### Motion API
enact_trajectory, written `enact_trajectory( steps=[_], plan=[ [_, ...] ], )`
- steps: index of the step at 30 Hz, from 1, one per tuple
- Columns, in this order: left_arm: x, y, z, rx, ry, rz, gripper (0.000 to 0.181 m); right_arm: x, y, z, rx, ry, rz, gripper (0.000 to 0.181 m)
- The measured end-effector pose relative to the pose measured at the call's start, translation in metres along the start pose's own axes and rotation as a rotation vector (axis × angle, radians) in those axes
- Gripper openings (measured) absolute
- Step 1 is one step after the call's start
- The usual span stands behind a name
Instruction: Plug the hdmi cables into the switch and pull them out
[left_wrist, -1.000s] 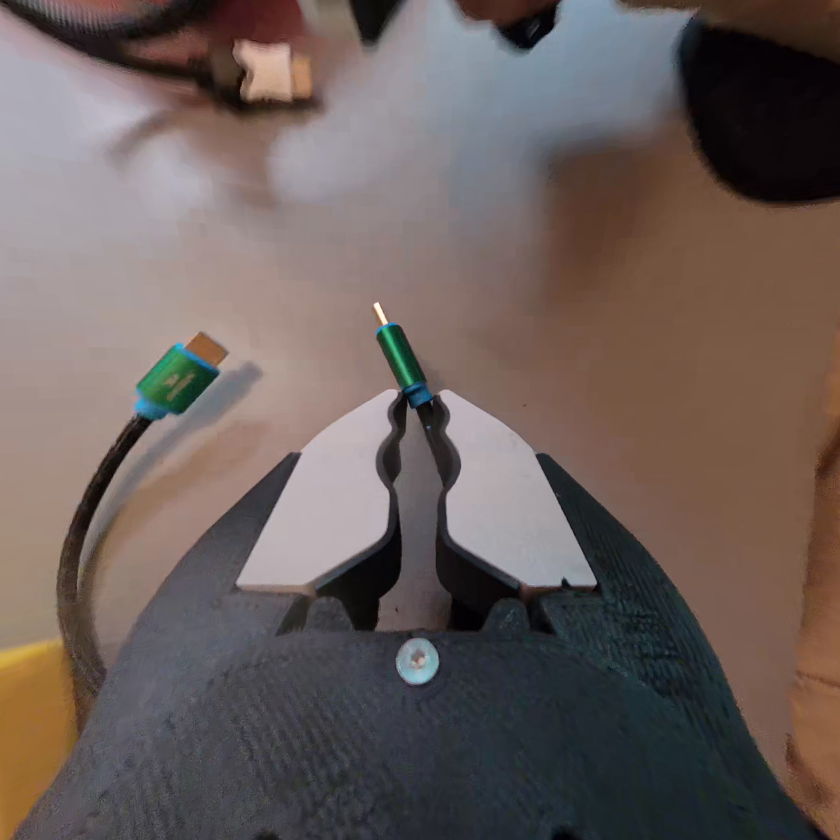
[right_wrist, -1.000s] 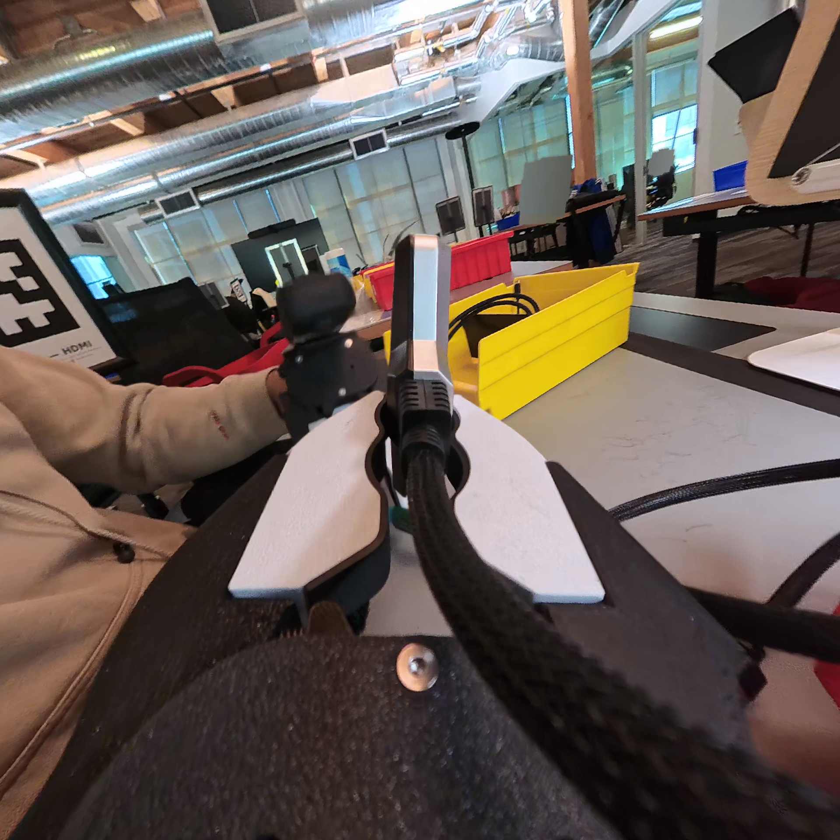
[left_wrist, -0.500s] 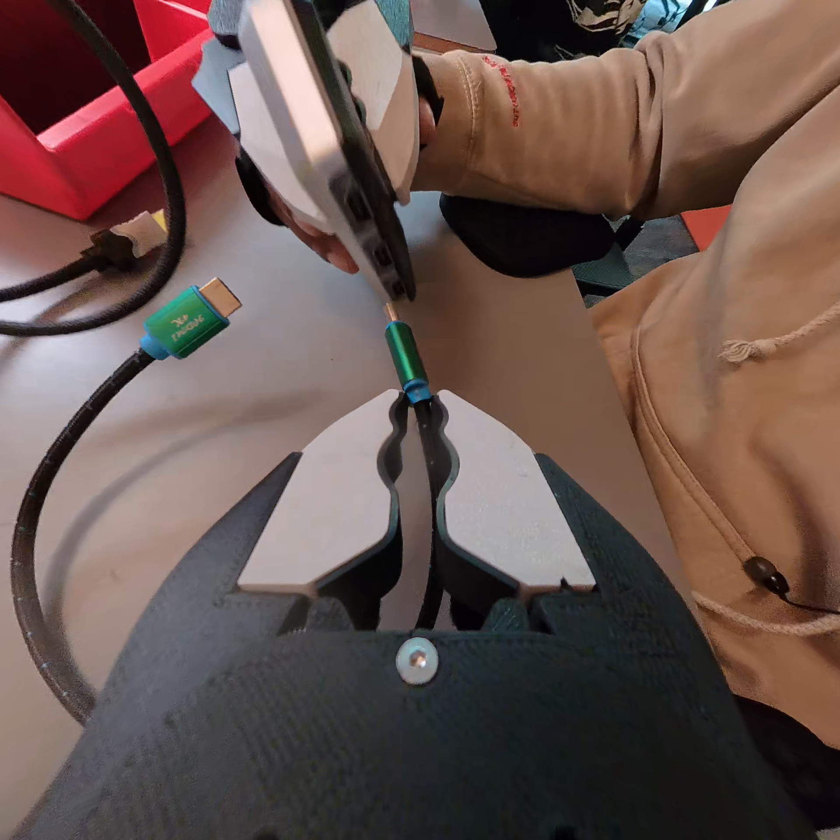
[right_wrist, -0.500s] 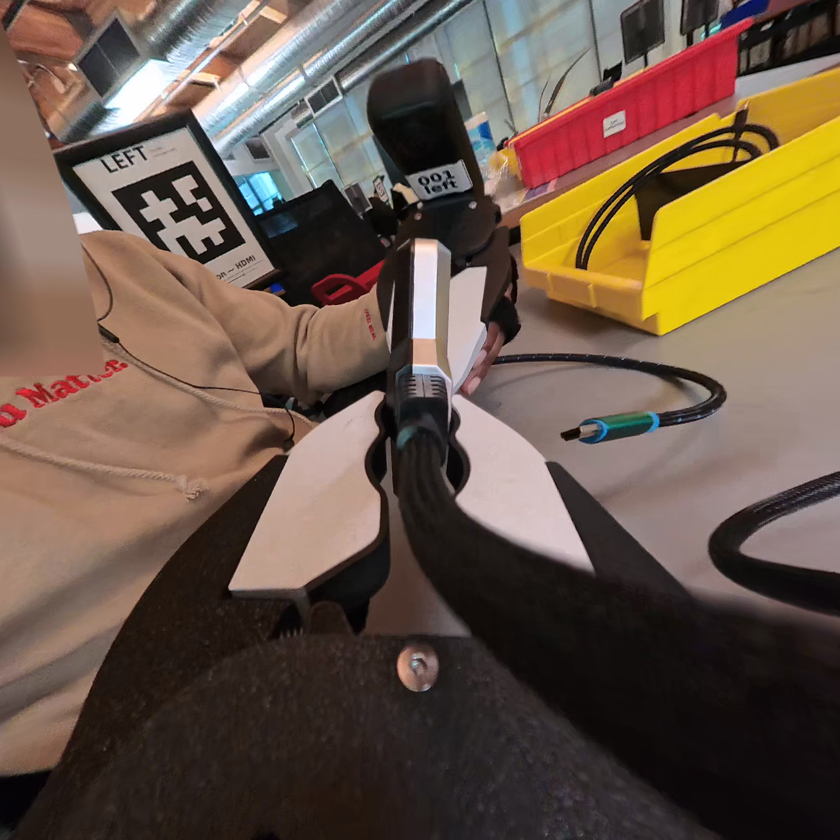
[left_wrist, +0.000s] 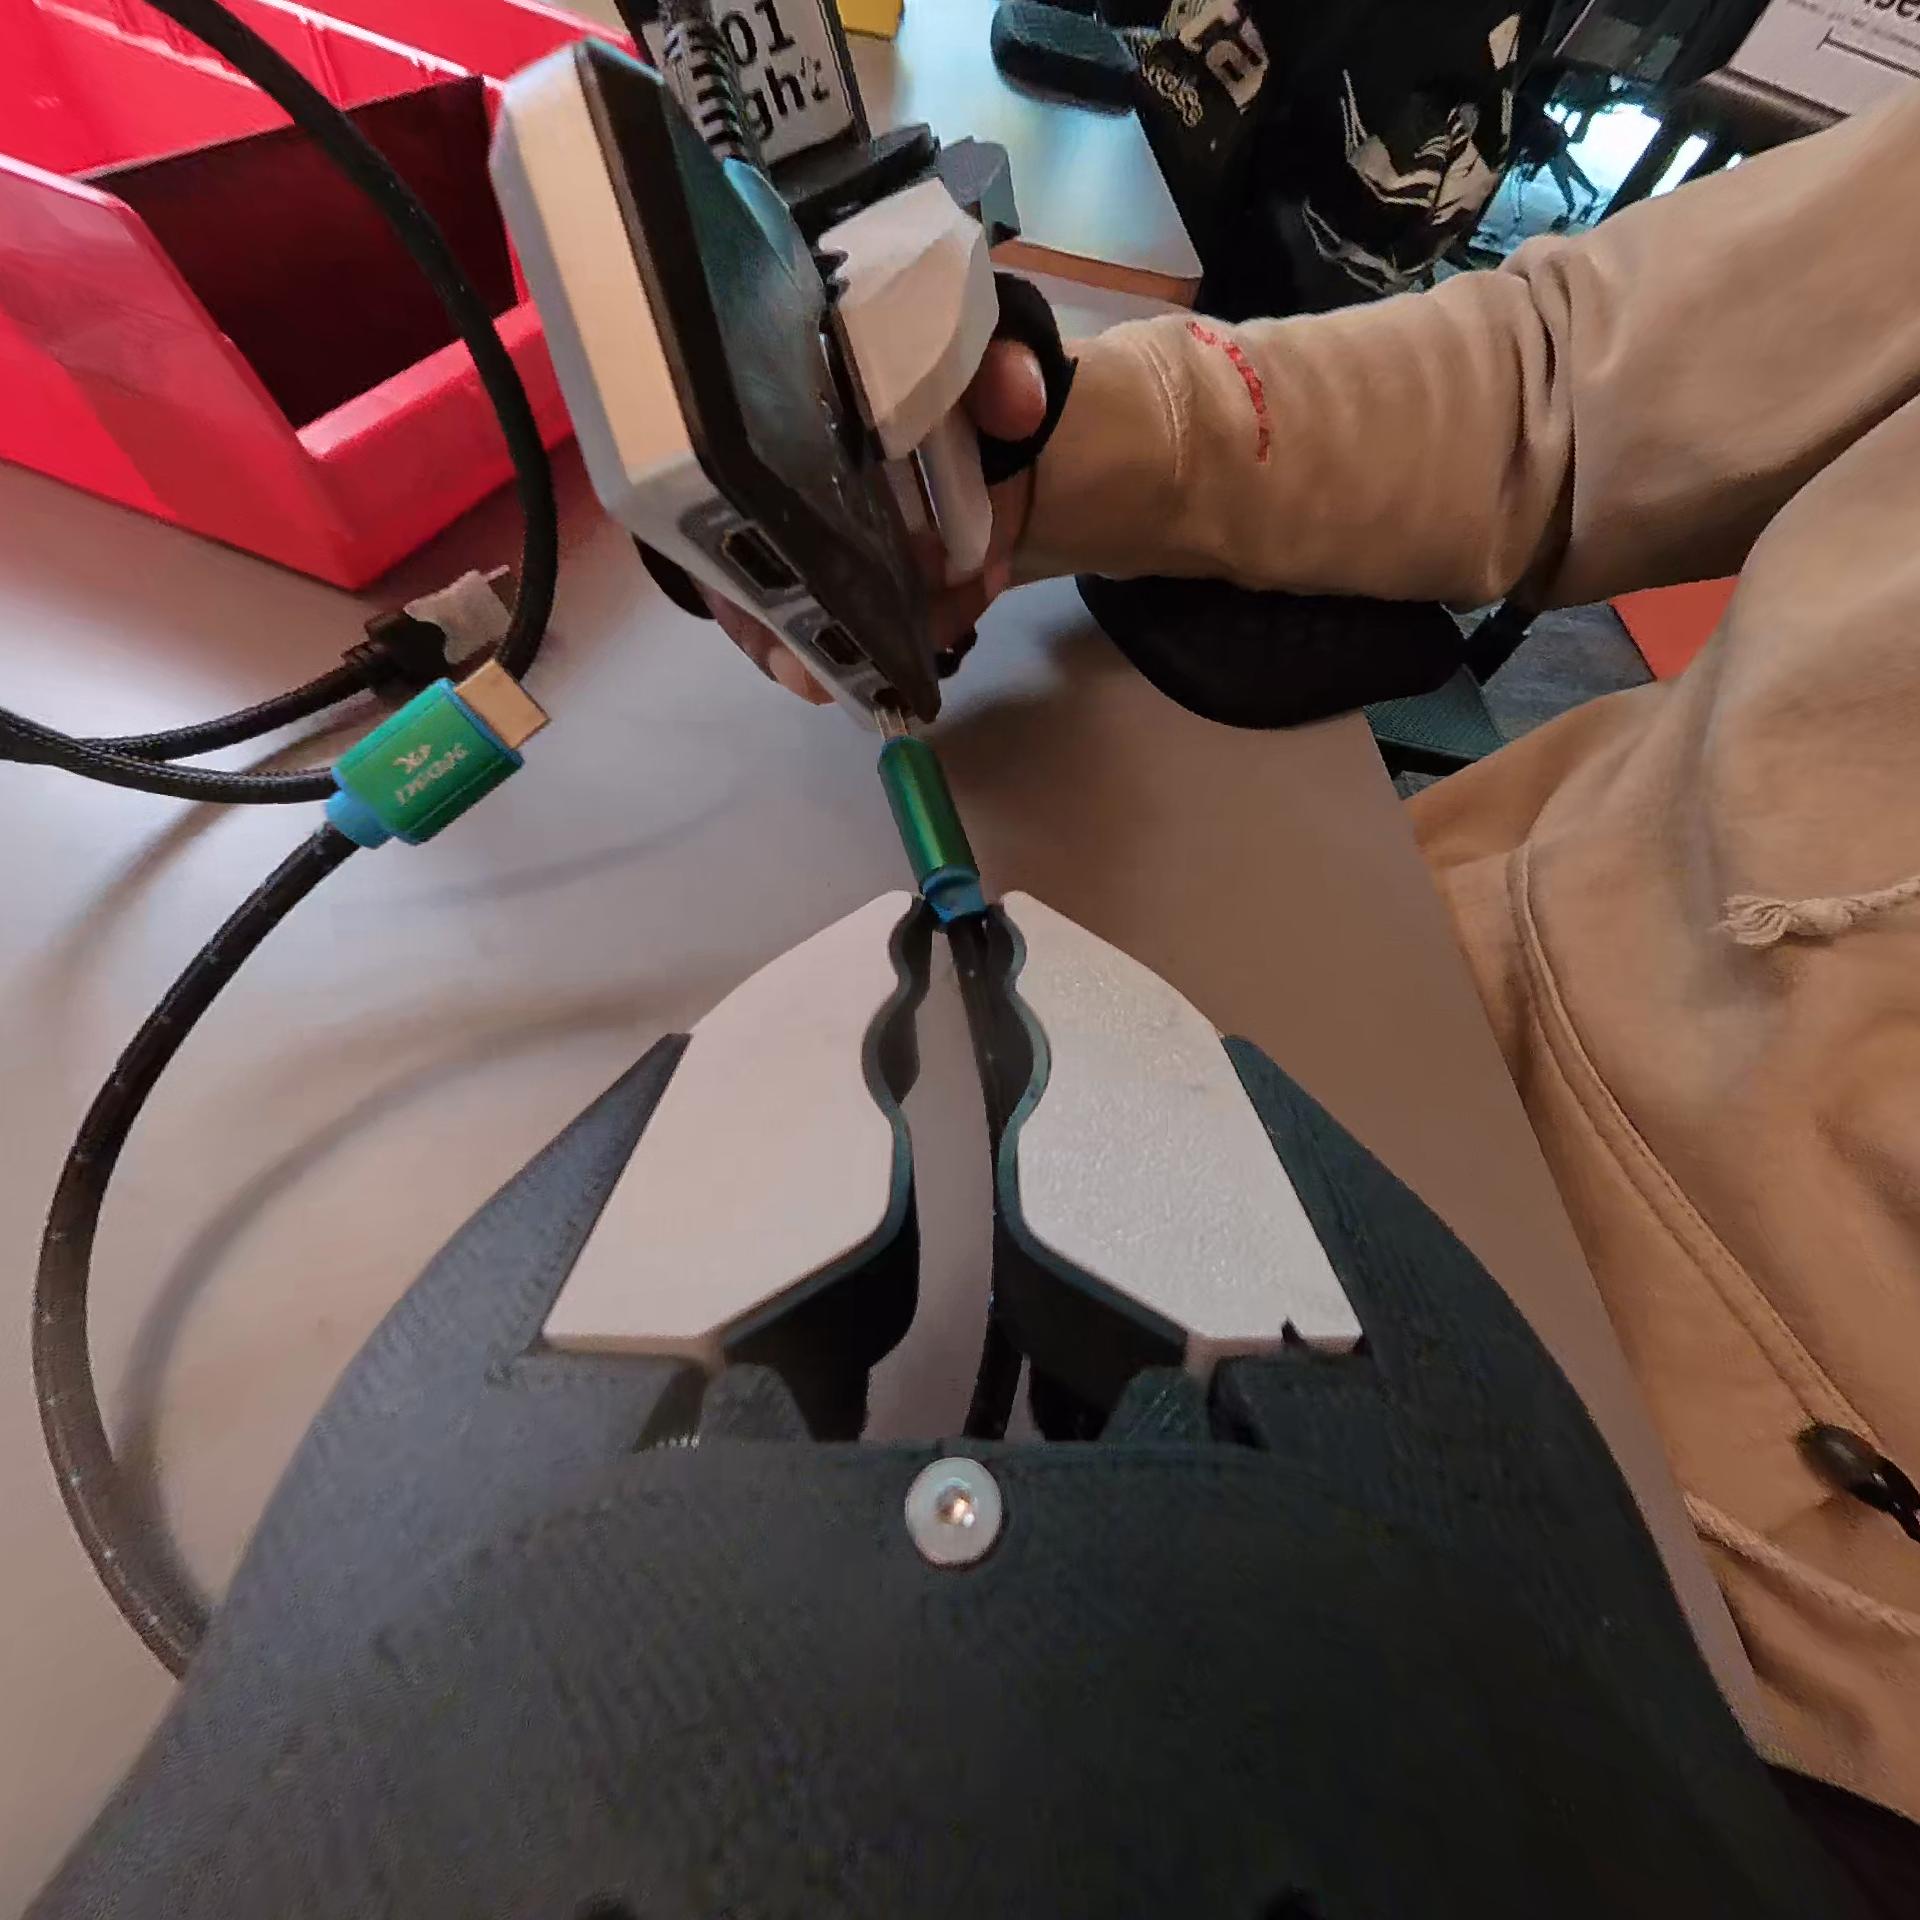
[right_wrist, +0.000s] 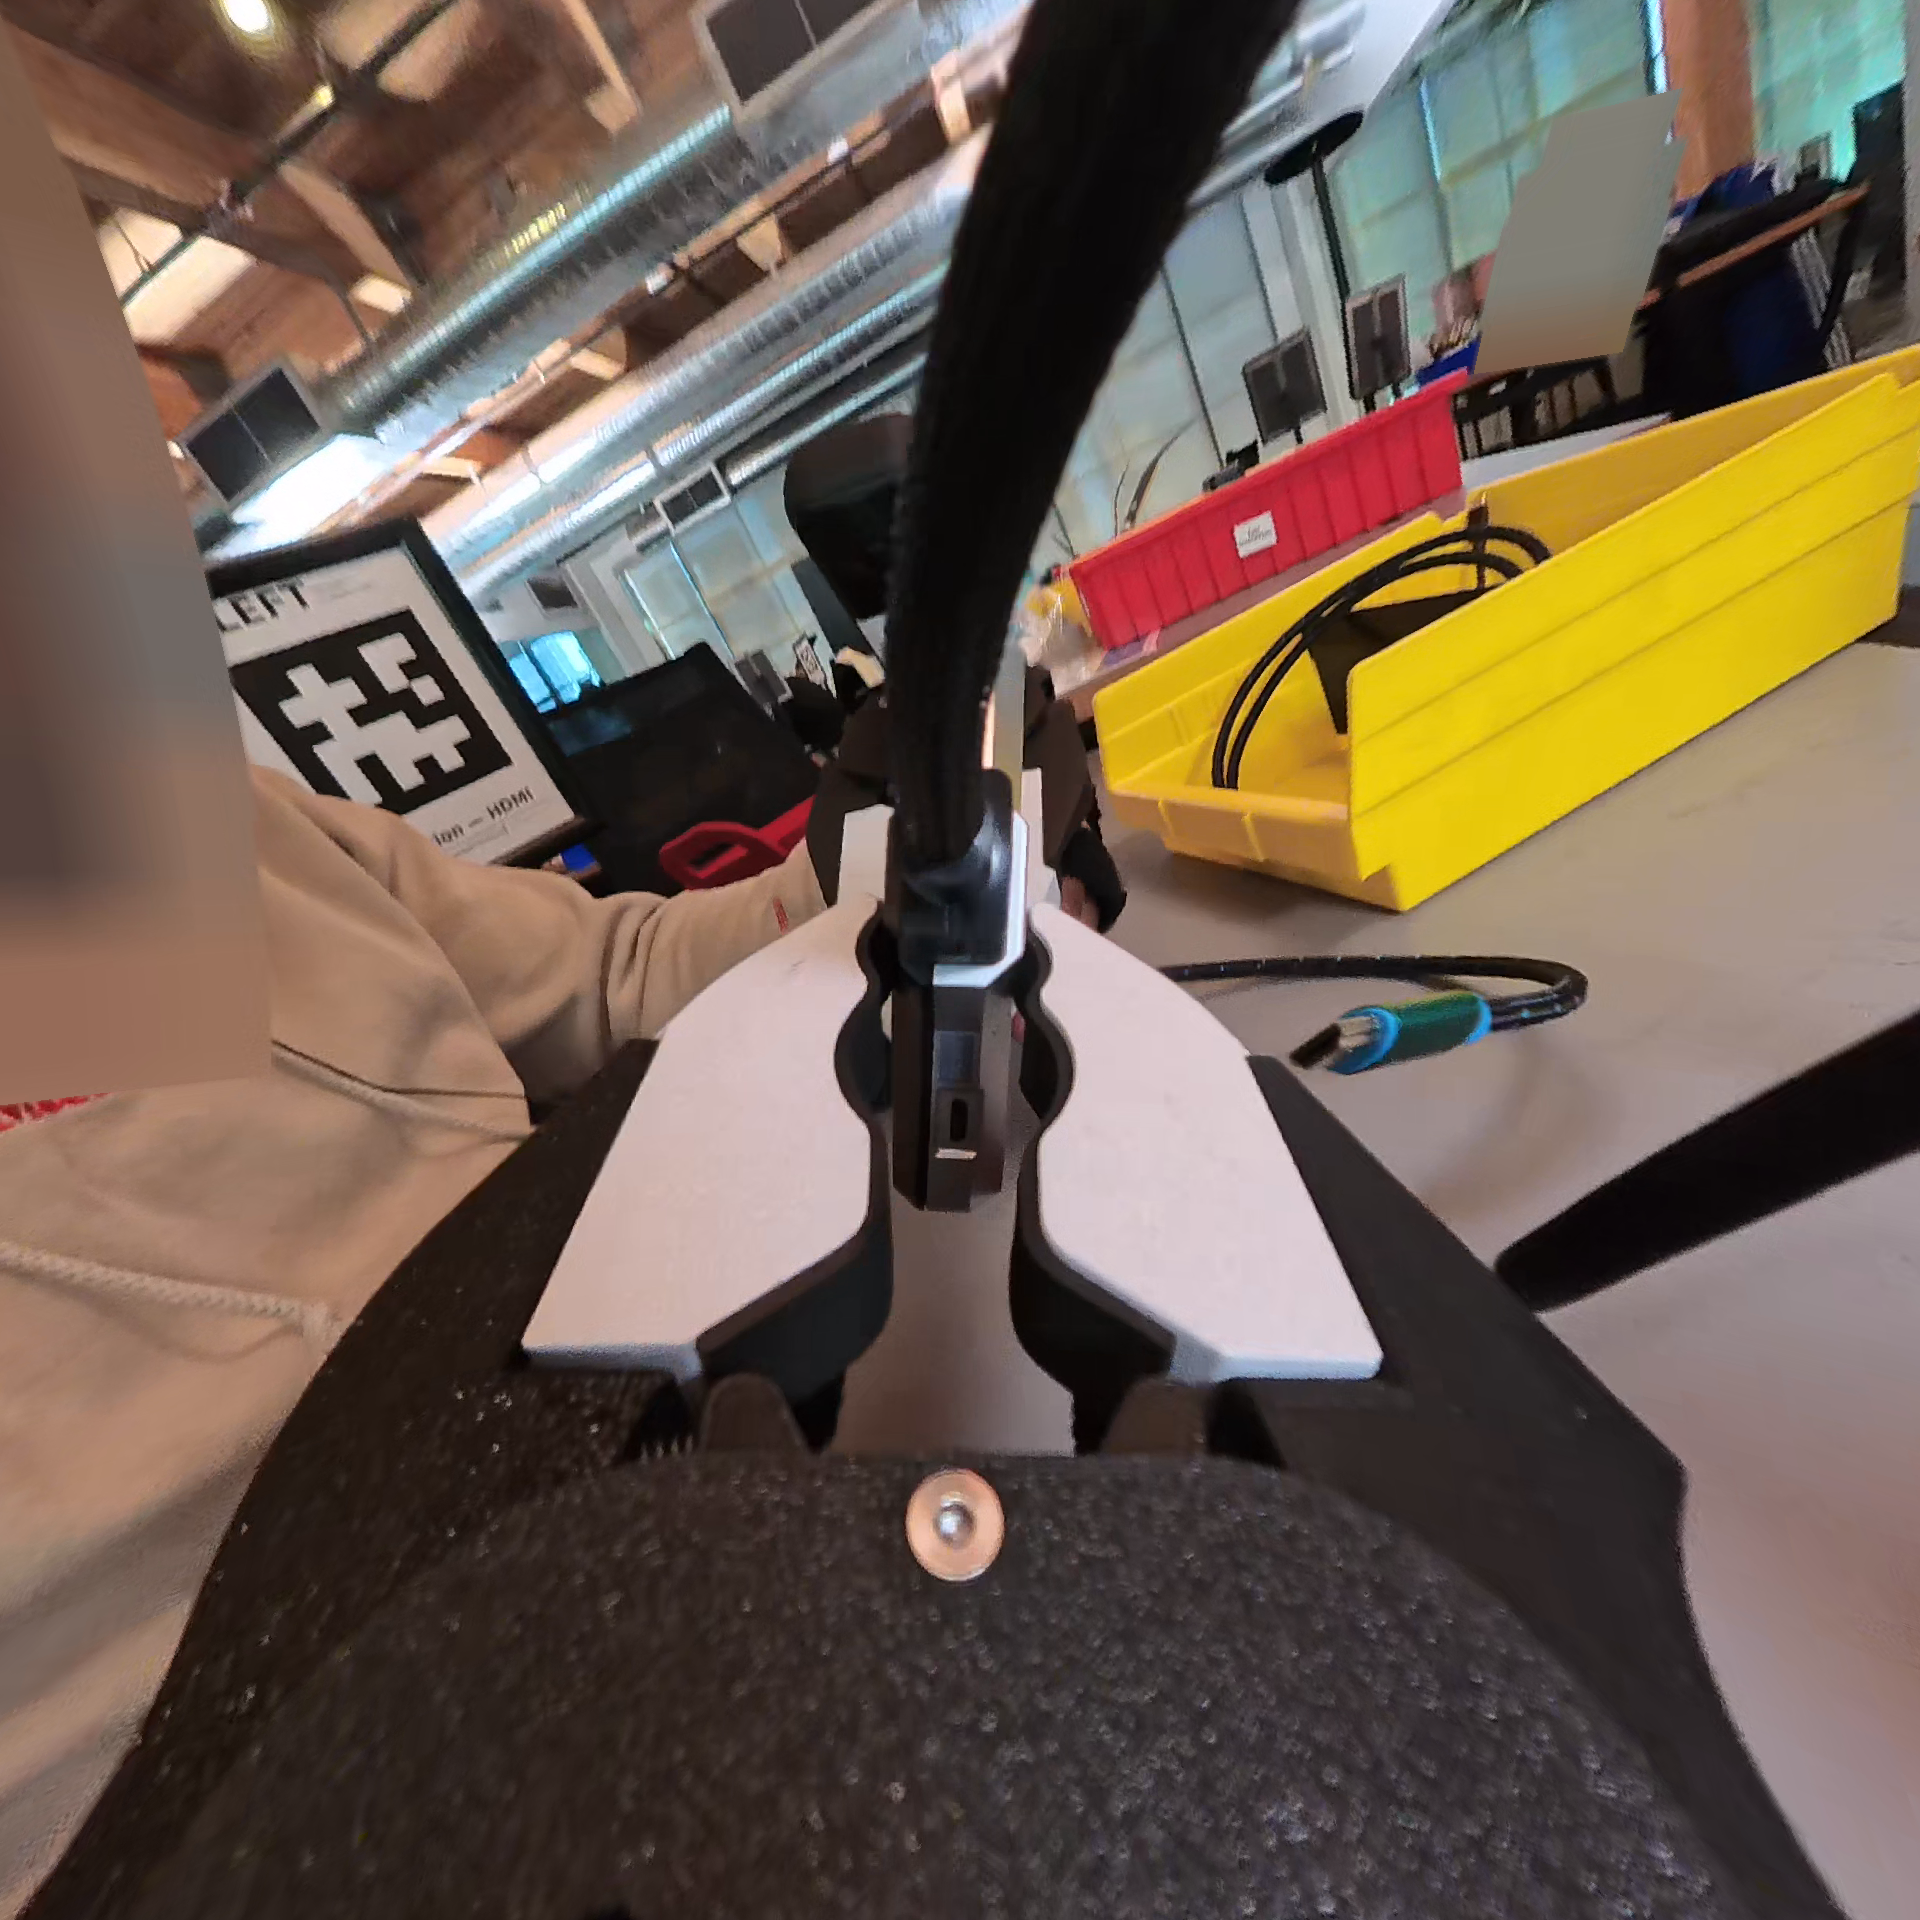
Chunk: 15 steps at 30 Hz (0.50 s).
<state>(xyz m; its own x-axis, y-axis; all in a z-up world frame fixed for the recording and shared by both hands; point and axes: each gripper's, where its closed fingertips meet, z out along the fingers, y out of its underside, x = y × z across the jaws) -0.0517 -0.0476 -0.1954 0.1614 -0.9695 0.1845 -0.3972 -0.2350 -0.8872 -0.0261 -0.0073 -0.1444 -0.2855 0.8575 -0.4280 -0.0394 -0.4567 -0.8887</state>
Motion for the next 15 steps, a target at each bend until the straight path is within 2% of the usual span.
enact_trajectory(
  steps=[8,15],
  plan=[
    [0.000,-0.019,-0.008,0.120,-0.010,-0.001,0.010,-0.003,-0.017,-0.004,0.146,-0.052,0.075,0.022],
    [0.003,-0.021,-0.010,0.134,0.014,-0.016,0.010,-0.005,-0.020,-0.002,0.190,-0.066,0.099,0.022]
  ],
)
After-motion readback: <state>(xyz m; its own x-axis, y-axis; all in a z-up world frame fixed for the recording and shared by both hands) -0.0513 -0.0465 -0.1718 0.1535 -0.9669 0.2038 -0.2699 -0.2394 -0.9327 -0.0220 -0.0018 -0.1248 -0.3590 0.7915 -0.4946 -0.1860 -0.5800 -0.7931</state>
